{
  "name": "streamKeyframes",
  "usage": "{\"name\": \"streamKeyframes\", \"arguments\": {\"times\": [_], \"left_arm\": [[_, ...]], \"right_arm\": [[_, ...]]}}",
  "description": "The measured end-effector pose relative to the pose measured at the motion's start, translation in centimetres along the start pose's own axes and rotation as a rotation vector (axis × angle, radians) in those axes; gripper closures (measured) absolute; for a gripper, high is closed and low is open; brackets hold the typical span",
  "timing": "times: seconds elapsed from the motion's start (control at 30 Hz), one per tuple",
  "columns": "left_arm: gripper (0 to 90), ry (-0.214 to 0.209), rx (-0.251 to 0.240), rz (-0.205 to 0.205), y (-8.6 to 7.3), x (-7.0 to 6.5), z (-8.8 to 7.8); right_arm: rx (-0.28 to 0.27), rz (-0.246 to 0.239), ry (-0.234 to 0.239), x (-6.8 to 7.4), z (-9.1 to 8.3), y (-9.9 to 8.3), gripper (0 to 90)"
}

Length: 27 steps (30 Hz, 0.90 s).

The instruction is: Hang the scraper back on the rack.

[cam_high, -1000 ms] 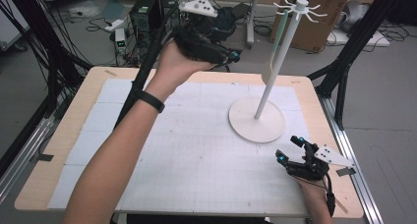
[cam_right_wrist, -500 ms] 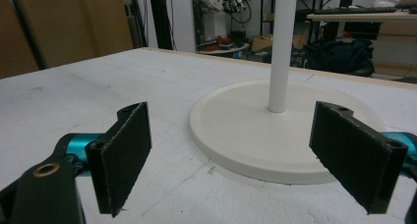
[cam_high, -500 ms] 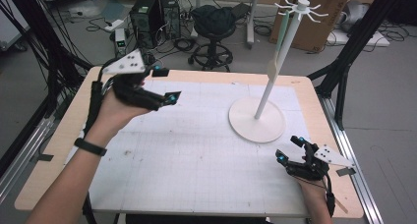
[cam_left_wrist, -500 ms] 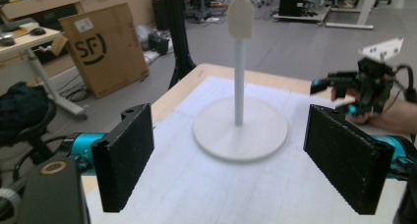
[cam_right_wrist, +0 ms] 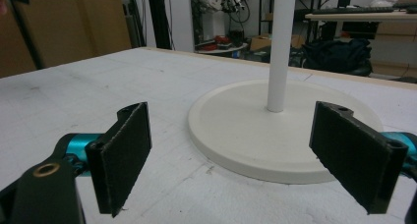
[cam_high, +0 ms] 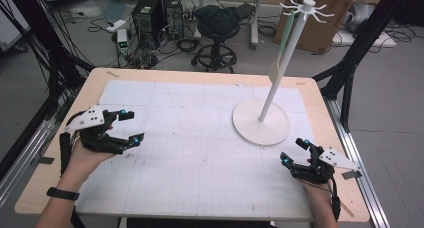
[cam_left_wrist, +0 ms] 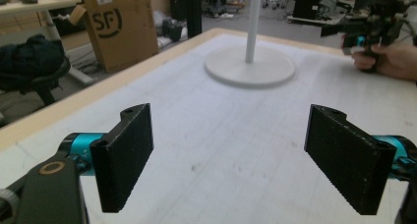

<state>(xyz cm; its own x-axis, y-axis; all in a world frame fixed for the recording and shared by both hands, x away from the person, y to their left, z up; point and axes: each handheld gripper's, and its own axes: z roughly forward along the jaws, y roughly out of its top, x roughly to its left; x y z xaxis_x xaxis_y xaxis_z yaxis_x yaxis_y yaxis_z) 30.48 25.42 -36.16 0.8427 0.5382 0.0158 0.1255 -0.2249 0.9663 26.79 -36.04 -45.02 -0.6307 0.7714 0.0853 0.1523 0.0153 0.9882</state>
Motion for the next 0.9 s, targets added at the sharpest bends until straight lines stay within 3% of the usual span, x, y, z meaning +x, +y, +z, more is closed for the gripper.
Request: {"name": "streamKeyframes", "arguments": {"times": [0.1,0.2,0.47,0.57,0.9], "left_arm": [[19.1,0.003,-0.005,-0.018,-1.8,0.1,-0.6],[18.9,0.021,0.004,-0.011,-3.2,0.0,-0.9],[19.3,0.041,0.026,0.018,-5.8,-0.7,-1.3],[19.4,0.042,0.008,-0.003,-6.8,-0.8,-1.5],[18.8,0.053,-0.009,-0.022,-7.8,-0.6,-1.8]], "right_arm": [[0.0,0.0,-0.001,0.0,0.0,0.0,15.1],[0.003,-0.005,-0.002,0.0,0.0,0.0,15.1],[0.0,-0.008,-0.003,0.0,0.0,0.0,15.0],[-0.002,-0.014,-0.006,0.0,0.0,0.0,15.0],[-0.003,-0.005,-0.007,0.1,0.0,0.0,15.0]]}}
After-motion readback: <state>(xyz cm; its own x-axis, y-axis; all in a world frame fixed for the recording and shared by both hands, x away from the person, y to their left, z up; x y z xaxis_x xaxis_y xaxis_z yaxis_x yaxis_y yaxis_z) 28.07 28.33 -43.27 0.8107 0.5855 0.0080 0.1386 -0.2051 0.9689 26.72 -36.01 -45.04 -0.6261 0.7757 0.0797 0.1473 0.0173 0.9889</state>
